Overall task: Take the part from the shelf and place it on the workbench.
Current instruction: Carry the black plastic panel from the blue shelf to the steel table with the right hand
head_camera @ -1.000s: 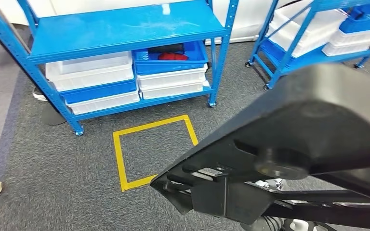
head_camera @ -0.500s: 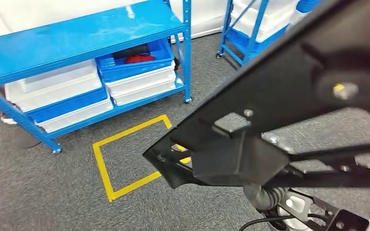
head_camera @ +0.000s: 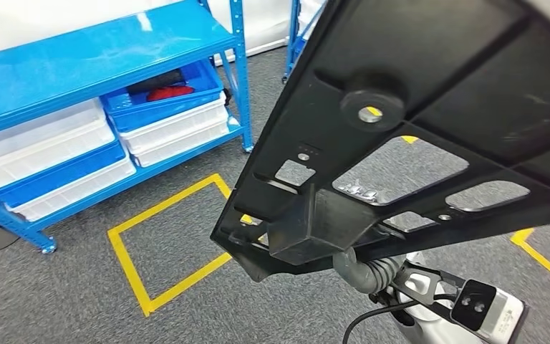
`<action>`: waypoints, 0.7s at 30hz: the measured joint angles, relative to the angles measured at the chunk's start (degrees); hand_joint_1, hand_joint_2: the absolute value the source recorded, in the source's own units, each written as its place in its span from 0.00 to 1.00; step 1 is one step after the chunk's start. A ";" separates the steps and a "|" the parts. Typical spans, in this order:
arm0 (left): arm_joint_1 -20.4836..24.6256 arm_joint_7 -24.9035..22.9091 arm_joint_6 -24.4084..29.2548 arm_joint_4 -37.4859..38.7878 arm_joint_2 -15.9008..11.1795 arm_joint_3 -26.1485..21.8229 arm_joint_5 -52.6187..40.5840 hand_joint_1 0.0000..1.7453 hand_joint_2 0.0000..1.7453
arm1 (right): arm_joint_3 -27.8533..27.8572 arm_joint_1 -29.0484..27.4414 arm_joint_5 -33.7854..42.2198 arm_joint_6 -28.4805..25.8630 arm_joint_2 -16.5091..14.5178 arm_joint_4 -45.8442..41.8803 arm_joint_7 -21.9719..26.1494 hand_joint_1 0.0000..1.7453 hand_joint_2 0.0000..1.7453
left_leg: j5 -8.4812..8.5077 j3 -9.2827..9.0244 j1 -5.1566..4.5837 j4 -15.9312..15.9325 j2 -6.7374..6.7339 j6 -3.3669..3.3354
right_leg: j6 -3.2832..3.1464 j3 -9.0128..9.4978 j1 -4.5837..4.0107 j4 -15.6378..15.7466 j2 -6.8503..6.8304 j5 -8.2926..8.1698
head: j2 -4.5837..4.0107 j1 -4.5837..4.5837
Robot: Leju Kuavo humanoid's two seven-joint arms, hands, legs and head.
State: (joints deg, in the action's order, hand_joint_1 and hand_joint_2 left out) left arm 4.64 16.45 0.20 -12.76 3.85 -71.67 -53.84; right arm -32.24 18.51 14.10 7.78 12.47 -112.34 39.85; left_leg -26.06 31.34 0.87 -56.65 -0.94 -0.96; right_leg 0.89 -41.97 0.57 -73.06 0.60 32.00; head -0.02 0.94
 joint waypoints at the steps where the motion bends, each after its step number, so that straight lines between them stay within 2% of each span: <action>1: -0.08 0.16 0.10 0.00 0.00 0.00 0.07 0.00 1.00 | -0.01 -0.53 -0.35 0.83 -0.03 0.12 -0.01 1.00 1.00 | -0.05 0.00 -0.01 -0.01 -0.64 0.04 | 0.13 -0.56 0.14 -1.13 -0.20 -0.09 | 0.00 0.00; 2: -0.10 0.35 0.25 0.00 0.00 0.00 0.15 0.00 1.00 | 0.17 -1.27 -0.91 2.29 -0.23 0.13 -0.01 1.00 1.00 | -0.11 -0.05 -0.01 -0.03 -1.22 0.12 | 0.17 0.06 0.24 0.03 -0.45 -1.22 | 0.00 0.00; 3: -0.12 0.51 0.39 0.00 0.00 0.00 0.21 0.00 1.00 | 0.51 -2.11 -1.57 4.13 -0.59 0.02 -0.01 1.00 1.00 | -0.22 -0.15 -0.01 -0.04 -1.76 0.26 | 0.13 1.73 0.30 3.14 -0.93 -3.02 | 0.00 0.00; 5: -0.18 0.72 0.58 0.00 -0.05 0.00 0.27 0.00 1.00 | 1.38 -3.47 -2.50 7.05 -1.67 -0.43 0.01 1.00 1.00 | -0.56 -0.39 -0.21 -0.19 -2.74 0.74 | -0.34 5.83 -0.02 10.97 -3.41 -5.82 | 0.00 0.01; 6: -0.23 0.74 0.60 0.00 -0.10 -0.01 0.27 0.00 1.00 | 1.77 -3.82 -2.65 7.70 -2.21 -0.66 0.05 1.00 1.00 | -0.72 -0.48 -0.37 -0.26 -3.20 1.05 | -0.70 7.02 -0.26 13.36 -4.26 -6.38 | 0.00 0.01; 7: -0.26 0.76 0.60 0.00 -0.18 -0.01 0.27 0.00 1.00 | 2.14 -4.10 -2.69 7.90 -2.64 -0.85 0.10 1.00 1.00 | -0.87 -0.57 -0.55 -0.31 -3.70 1.38 | -1.08 7.49 -0.52 14.48 -4.71 -6.41 | 0.00 0.01; 9: -0.26 0.78 0.68 0.00 -0.34 -0.02 0.18 0.00 1.00 | 2.87 -4.68 -2.87 8.28 -3.27 -1.15 0.16 1.00 1.00 | -1.10 -0.78 -0.67 -0.31 -4.77 2.02 | -1.79 7.34 -0.64 14.58 -3.45 -6.50 | 0.00 0.00; 10: -0.24 0.78 0.79 0.00 -0.44 -0.02 0.09 0.00 1.00 | 3.25 -5.03 -3.12 8.73 -3.57 -1.38 0.16 1.00 1.00 | -1.53 -0.79 -0.58 -0.63 -4.59 2.36 | -2.14 7.33 -0.54 14.73 -2.84 -6.63 | 0.00 0.00; 11: -0.25 0.76 0.94 0.00 -0.52 -0.01 -0.01 0.00 1.00 | 3.66 -5.35 -3.51 9.37 -4.03 -1.72 0.15 1.00 1.00 | -2.50 -0.42 -0.45 -1.79 -3.79 2.63 | -2.54 7.34 -0.41 14.90 -2.25 -6.79 | 0.00 0.01; 12: -0.31 0.76 1.16 0.00 -0.64 -0.01 -0.10 0.00 1.00 | 4.09 -5.67 -4.03 10.08 -4.62 -2.12 0.16 1.00 1.00 | -4.02 0.44 -0.30 -4.00 -2.60 2.85 | -2.91 7.36 -0.27 15.04 -1.68 -6.95 | 0.00 0.01; 14: -0.61 0.74 1.58 0.00 -1.01 -0.01 -0.17 0.00 1.00 | 4.88 -6.67 -5.23 10.99 -5.84 -3.01 0.17 1.00 1.00 | -7.92 3.60 -0.12 -11.37 -0.27 3.06 | -3.35 7.29 -0.33 15.05 -0.47 -7.06 | 0.00 0.02; 15: -0.79 0.74 1.71 -0.01 -1.28 -0.01 -0.17 0.00 1.00 | 5.16 -7.45 -5.82 11.22 -6.27 -3.45 0.16 1.00 1.00 | -9.28 5.27 -0.10 -14.98 0.17 3.12 | -3.42 7.26 -0.41 15.02 0.24 -7.07 | 0.00 0.02; 16: -0.93 0.73 1.76 -0.01 -1.54 -0.02 -0.18 0.00 1.00 | 5.41 -8.42 -6.27 11.51 -6.54 -3.93 0.15 1.00 1.00 | -9.70 6.33 -0.12 -17.16 0.41 3.13 | -3.44 7.25 -0.49 14.96 0.97 -7.08 | 0.00 0.02; 17: -1.02 0.73 1.75 -0.02 -1.78 -0.04 -0.16 0.00 1.00 | 5.74 -9.59 -6.55 12.03 -6.72 -4.58 0.15 1.00 1.00 | -8.95 6.40 -0.12 -17.13 0.55 3.05 | -3.45 7.25 -0.54 14.87 1.69 -7.09 | 0.00 0.02; 18: -1.07 0.73 1.73 -0.02 -1.93 -0.05 -0.15 0.00 1.00 | 6.14 -10.77 -6.67 12.76 -6.85 -5.36 0.15 1.00 1.00 | -7.17 5.33 -0.13 -14.65 0.79 2.89 | -3.43 7.25 -0.56 14.76 2.37 -7.08 | 0.00 0.02; 20: -1.15 0.73 1.70 -0.02 -2.16 -0.07 -0.16 0.00 1.00 | 7.09 -13.03 -6.64 14.35 -7.16 -7.12 0.16 1.00 1.00 | -3.24 1.54 -0.09 -6.32 2.75 2.38 | -3.23 7.19 -0.64 14.46 3.71 -7.04 | 0.00 0.02; 21: -1.20 0.73 1.68 -0.01 -2.23 -0.07 -0.27 0.00 1.00 | 7.62 -14.00 -6.61 15.23 -7.36 -7.90 0.16 1.00 1.00 | -2.21 0.14 -0.08 -3.22 3.72 2.18 | -2.99 7.07 -0.65 14.33 4.34 -7.07 | 0.00 0.02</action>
State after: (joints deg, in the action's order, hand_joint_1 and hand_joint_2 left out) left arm 3.44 17.17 1.88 -12.78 1.62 -71.73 -54.12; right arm -24.62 4.50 7.49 23.01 5.11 -120.24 40.01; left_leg -28.27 31.48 0.80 -59.87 2.78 1.22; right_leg -2.09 -34.89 -0.08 -58.72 4.95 24.93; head -0.02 0.96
